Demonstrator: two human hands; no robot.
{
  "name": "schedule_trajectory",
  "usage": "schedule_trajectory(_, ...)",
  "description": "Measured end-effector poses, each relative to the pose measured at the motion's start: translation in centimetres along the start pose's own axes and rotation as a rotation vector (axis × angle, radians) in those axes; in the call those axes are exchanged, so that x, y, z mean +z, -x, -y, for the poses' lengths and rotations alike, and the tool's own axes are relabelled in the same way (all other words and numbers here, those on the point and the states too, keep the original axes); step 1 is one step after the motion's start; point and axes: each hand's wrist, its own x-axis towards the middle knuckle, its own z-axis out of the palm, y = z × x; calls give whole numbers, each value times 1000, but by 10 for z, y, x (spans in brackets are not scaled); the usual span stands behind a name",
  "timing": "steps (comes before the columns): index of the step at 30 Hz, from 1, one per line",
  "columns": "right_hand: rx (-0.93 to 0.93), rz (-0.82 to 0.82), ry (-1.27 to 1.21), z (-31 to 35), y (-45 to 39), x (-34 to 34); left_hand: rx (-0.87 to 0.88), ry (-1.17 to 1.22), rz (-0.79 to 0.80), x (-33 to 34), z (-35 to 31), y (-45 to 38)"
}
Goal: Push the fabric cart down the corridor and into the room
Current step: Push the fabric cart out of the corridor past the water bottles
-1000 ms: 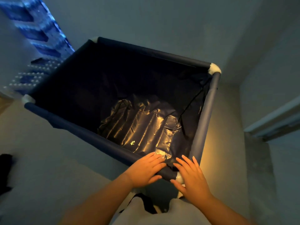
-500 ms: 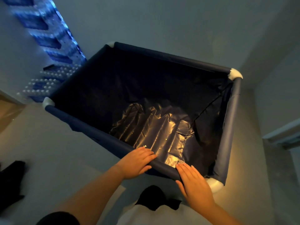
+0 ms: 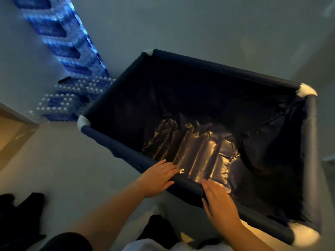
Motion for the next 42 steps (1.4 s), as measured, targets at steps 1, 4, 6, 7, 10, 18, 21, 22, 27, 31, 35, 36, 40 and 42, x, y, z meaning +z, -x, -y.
schedule_trajectory(1, 16, -14, -3, 15, -13, 5, -15, 1, 2, -3, 21, 10)
schedule_trajectory(4, 51, -57, -5, 56, -50, 17, -83, 2, -4, -14, 77, 37)
schedule_trajectory(6, 76, -63, -39, 81, -71, 20, -126, 3, -10, -21, 106, 51)
schedule_trajectory(7, 84, -63, -57, 92, -80, 21, -141, -4, -13, -23, 118, 56)
schedule_trajectory(10, 88, -41, -109, 113, -103, 25, -157, -23, -12, -25, 143, 64)
schedule_trajectory(18, 34, 26, -113, 144, -150, 44, -210, -14, -96, -28, 180, 78)
schedule_trajectory(21, 58, 43, -104, 159, -164, 52, -185, -25, -79, -29, 202, 84)
schedule_trajectory(22, 65, 50, -100, 165, -169, 53, -181, -27, -68, -29, 211, 87)
schedule_trajectory(27, 93, -19, -39, 206, -204, 61, -127, -61, -9, -34, 272, 93)
schedule_trajectory(31, 194, -98, -43, 253, -238, 73, -4, -97, 63, -39, 318, 94)
schedule_trajectory(35, 257, -97, 8, 298, -273, 88, 11, -83, 70, -45, 352, 99)
schedule_trajectory(36, 262, -92, 11, 307, -281, 91, 5, -77, 69, -46, 360, 102)
schedule_trajectory(40, 329, -97, 26, 325, -301, 96, 14, -97, 65, -53, 384, 110)
schedule_trajectory(42, 447, -130, 57, 325, -301, 95, 30, -85, 49, -56, 392, 111)
